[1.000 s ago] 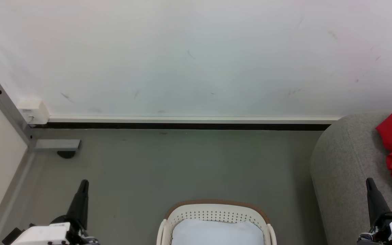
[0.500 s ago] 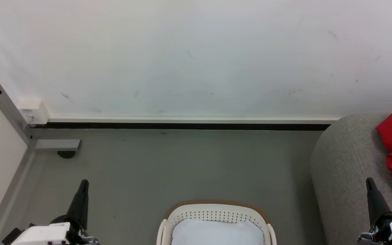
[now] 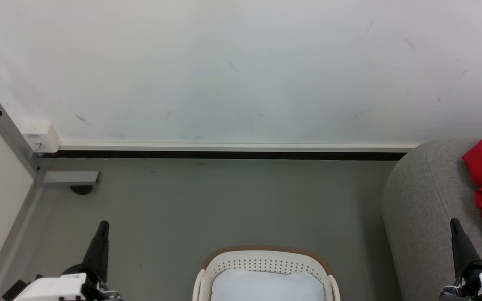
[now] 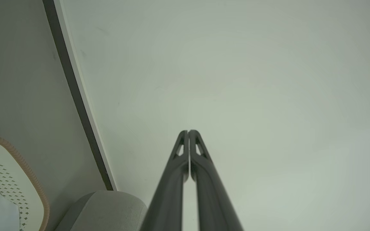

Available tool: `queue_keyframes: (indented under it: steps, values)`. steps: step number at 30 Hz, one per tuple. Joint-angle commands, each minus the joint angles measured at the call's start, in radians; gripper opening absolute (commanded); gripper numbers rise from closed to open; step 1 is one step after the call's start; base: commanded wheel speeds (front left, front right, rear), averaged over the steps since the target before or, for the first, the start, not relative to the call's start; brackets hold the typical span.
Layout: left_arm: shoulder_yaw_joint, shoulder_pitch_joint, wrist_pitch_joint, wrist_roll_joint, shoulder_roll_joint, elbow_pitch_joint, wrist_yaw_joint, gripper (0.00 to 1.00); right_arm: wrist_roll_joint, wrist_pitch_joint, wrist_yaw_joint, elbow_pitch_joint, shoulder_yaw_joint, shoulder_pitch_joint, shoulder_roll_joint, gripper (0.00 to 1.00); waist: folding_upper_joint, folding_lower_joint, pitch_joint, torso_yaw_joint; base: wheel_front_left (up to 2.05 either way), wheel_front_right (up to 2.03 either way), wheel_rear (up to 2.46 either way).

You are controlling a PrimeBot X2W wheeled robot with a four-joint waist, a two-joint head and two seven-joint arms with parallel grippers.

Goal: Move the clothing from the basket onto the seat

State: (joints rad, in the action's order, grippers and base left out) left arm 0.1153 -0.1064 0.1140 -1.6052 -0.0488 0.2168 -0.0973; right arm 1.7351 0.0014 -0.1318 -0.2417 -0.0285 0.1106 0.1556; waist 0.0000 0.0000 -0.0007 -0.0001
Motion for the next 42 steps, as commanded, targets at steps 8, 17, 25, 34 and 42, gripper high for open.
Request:
queue_keyframes:
  steps: [8, 17, 25, 34, 42]
  values:
    - [0.003, -0.009, 0.004, -0.012, -0.002, -0.004, -0.003, 0.0, 0.006, -0.003, 0.002, 0.004, -0.002, 0.005, 0.008, 0.0, 0.0, 0.0, 0.0, 0.0, 0.0, 0.0, 0.0]
    - [0.003, -0.009, 0.004, -0.012, -0.002, -0.004, -0.003, 0.0, 0.006, -0.005, 0.002, 0.005, -0.004, 0.005, 0.009, 0.0, 0.0, 0.0, 0.0, 0.0, 0.0, 0.0, 0.0]
    - [0.003, -0.009, 0.004, -0.012, -0.002, -0.004, -0.003, 0.0, 0.007, -0.007, 0.002, 0.005, -0.006, 0.005, 0.011, 0.0, 0.0, 0.0, 0.0, 0.0, 0.0, 0.0, 0.0]
    - [0.003, -0.009, 0.004, -0.012, -0.002, -0.004, -0.003, 0.0, 0.009, -0.009, 0.002, 0.005, -0.008, 0.005, 0.013, 0.0, 0.0, 0.0, 0.0, 0.0, 0.0, 0.0, 0.0]
    - [0.003, -0.009, 0.004, -0.012, -0.002, -0.004, -0.003, 0.0, 0.012, -0.01, 0.002, 0.005, -0.01, 0.005, 0.014, 0.0, 0.0, 0.0, 0.0, 0.0, 0.0, 0.0, 0.0]
